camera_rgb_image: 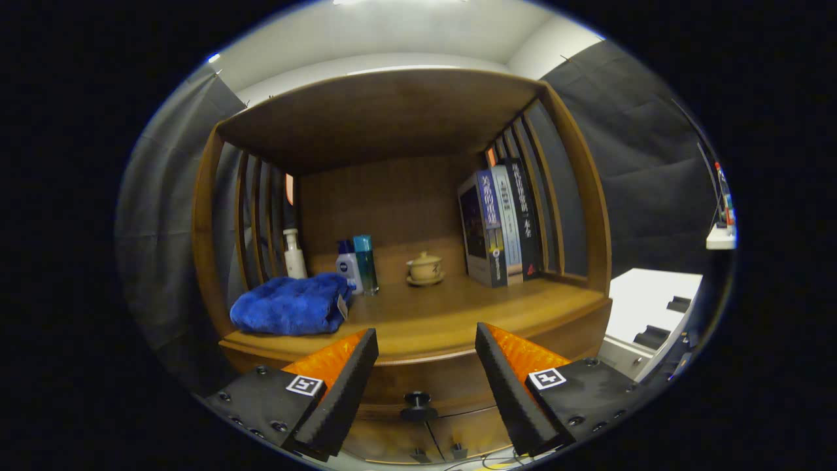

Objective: Pull open the drawer, take out the items inside it, and place them on the countertop above the cabinet.

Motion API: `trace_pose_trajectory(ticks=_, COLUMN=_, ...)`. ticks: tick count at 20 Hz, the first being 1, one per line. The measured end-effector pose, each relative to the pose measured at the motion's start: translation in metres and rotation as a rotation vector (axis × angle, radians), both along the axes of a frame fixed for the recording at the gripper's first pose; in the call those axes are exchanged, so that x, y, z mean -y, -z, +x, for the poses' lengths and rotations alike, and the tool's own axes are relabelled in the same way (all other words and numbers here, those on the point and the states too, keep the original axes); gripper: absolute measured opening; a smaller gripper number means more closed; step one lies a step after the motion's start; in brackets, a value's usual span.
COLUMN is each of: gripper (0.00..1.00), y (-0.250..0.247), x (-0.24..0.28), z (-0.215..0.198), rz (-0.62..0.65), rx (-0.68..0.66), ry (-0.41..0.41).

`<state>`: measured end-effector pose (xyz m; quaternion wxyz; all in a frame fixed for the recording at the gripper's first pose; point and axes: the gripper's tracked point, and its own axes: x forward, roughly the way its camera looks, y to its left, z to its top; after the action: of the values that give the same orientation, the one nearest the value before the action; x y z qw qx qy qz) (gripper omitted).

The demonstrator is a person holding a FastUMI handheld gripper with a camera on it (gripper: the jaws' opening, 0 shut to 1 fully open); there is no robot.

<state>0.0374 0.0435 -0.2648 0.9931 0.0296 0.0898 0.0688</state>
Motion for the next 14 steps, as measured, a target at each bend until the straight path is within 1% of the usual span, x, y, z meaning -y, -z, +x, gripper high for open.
trace_pose_trajectory(ticks=3, gripper=0.98, y=0.048, x=-0.005, z=-0.001, rz=-0.026, rx=-0.044, ry=-0.014)
trace_pose_trajectory(ticks=7, gripper=0.98, y=0.088, x=-0.002, z=0.001, rz=-0.063, rx=-0.12, ry=-0.028)
trace_pose_trajectory(ticks=9, gripper=0.89, y=0.101, x=-0.002, z=0.0, rz=-0.059, rx=-0.146, ry=-0.041)
trace_pose_trajectory(ticks=14, gripper=0.65, y=0.113, x=-0.011, z=0.004, rz=-0.066, rx=-0.17, ry=-0.073)
